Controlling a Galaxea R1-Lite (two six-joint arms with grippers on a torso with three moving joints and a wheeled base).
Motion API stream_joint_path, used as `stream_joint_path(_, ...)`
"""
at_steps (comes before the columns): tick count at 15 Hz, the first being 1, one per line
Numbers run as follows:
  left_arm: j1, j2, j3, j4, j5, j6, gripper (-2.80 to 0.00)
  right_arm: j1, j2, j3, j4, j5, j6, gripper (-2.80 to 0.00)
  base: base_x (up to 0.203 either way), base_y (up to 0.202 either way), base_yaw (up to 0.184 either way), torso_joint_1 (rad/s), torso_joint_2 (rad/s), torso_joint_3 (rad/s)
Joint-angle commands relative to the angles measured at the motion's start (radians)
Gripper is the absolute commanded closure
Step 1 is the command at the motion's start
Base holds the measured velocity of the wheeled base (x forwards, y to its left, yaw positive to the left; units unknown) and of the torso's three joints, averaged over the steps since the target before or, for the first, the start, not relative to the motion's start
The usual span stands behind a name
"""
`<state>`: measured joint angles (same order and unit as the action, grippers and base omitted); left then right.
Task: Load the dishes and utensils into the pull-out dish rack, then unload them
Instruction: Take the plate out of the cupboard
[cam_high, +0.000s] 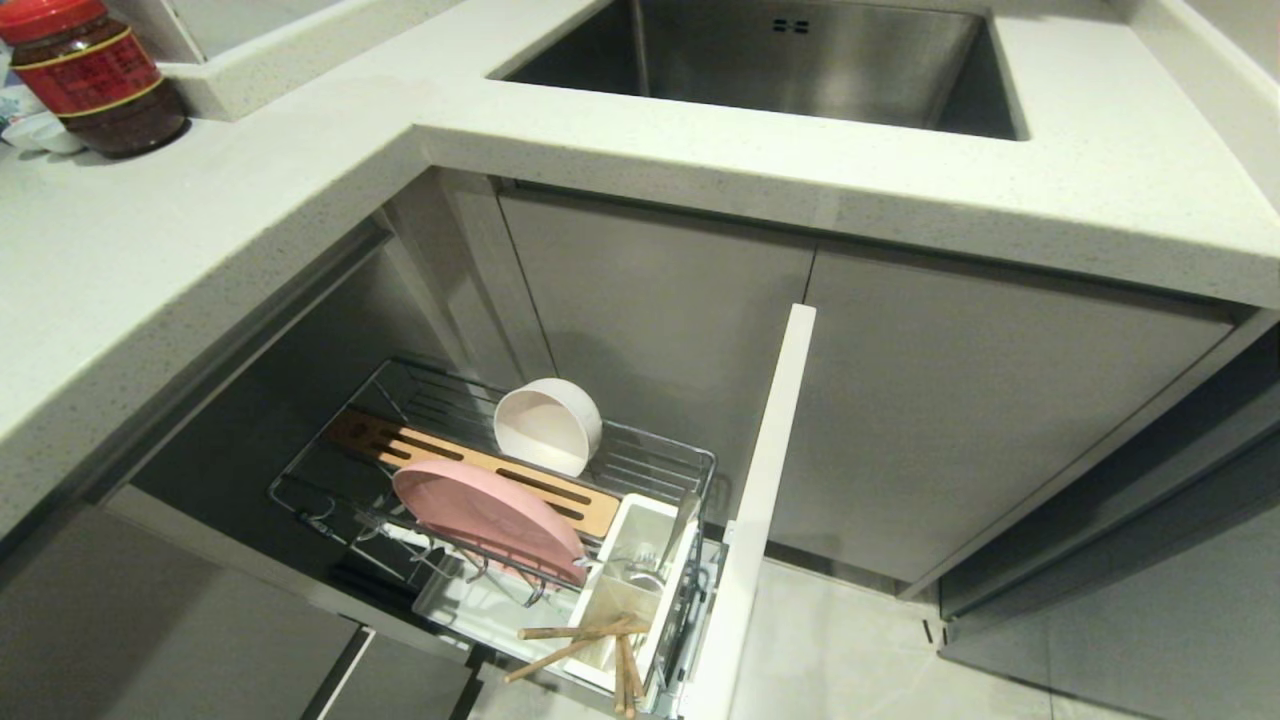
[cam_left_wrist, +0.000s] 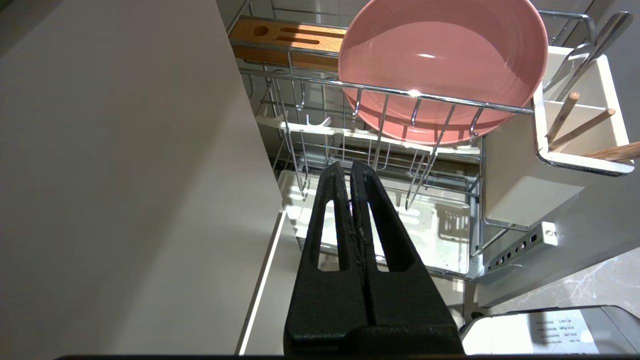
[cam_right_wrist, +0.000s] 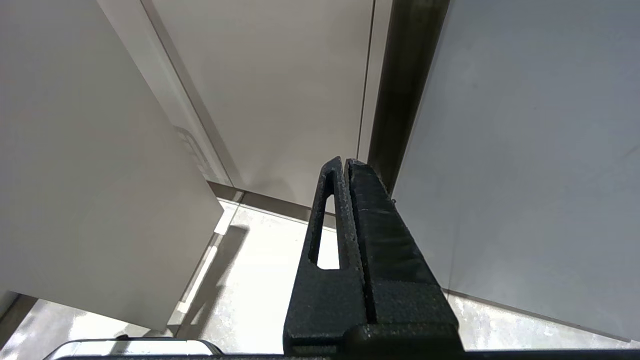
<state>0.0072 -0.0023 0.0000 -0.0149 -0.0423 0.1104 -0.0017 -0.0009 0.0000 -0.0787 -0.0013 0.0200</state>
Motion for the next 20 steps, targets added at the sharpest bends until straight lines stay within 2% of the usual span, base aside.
stream_joint_path(1, 0.0, 0.002, 0.012, 0.0, -0.001, 0.0, 0.0, 0.0, 0.001, 0.026, -0.001, 0.0, 0.0, 0.0, 0.0, 0.0, 0.0, 0.0, 0.0, 0.0)
stream_joint_path(9, 0.0, 0.003, 0.013, -0.002, 0.001, -0.005, 0.0, 0.0, 0.001, 0.026, -0.001, 0.0, 0.0, 0.0, 0.0, 0.0, 0.0, 0.0, 0.0, 0.0)
stream_joint_path(15, 0.0, 0.002, 0.013, -0.005, 0.01, -0.078, 0.0, 0.0, 0.001, 0.026, -0.001, 0.0, 0.0, 0.0, 0.0, 0.0, 0.0, 0.0, 0.0, 0.0)
stream_joint_path(20, 0.0, 0.002, 0.014, -0.005, 0.018, -0.077, 0.0, 0.0, 0.001, 0.026, -0.001, 0.0, 0.0, 0.0, 0.0, 0.0, 0.0, 0.0, 0.0, 0.0)
